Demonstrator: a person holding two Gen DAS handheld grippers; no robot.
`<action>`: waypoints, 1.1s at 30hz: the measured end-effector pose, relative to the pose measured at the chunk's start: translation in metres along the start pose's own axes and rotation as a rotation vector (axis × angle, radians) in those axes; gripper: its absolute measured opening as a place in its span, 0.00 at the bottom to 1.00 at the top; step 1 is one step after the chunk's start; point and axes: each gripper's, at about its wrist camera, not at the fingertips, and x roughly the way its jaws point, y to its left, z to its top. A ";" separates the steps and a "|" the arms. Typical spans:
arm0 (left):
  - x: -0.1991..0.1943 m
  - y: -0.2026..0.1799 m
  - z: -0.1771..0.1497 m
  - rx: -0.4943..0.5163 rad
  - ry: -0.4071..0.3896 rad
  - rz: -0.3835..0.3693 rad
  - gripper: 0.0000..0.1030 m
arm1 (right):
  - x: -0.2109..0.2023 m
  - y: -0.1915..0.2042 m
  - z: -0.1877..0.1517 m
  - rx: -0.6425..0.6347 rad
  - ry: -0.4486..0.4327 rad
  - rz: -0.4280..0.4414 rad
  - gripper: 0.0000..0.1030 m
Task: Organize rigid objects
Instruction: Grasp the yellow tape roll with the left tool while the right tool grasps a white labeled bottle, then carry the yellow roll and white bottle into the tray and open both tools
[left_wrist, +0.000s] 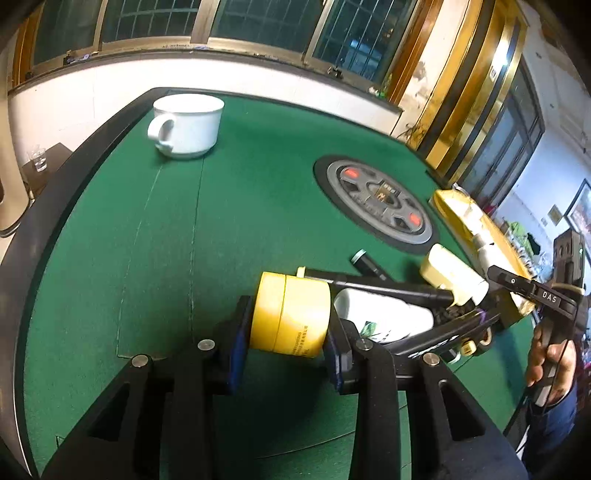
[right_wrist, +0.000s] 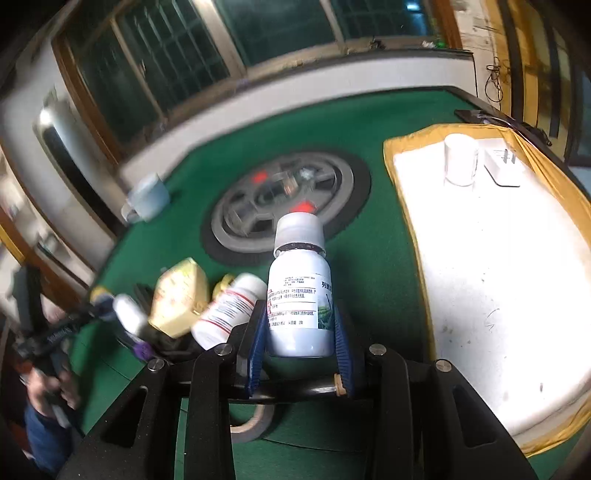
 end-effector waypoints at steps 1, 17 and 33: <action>-0.001 0.000 0.000 -0.001 -0.007 -0.003 0.32 | -0.004 -0.002 0.000 0.011 -0.020 0.012 0.29; -0.010 -0.051 0.002 0.065 -0.032 -0.019 0.32 | -0.023 -0.016 -0.015 0.056 -0.112 0.119 0.29; -0.006 -0.147 0.013 0.173 0.003 -0.110 0.32 | -0.042 -0.028 -0.021 0.076 -0.179 0.216 0.29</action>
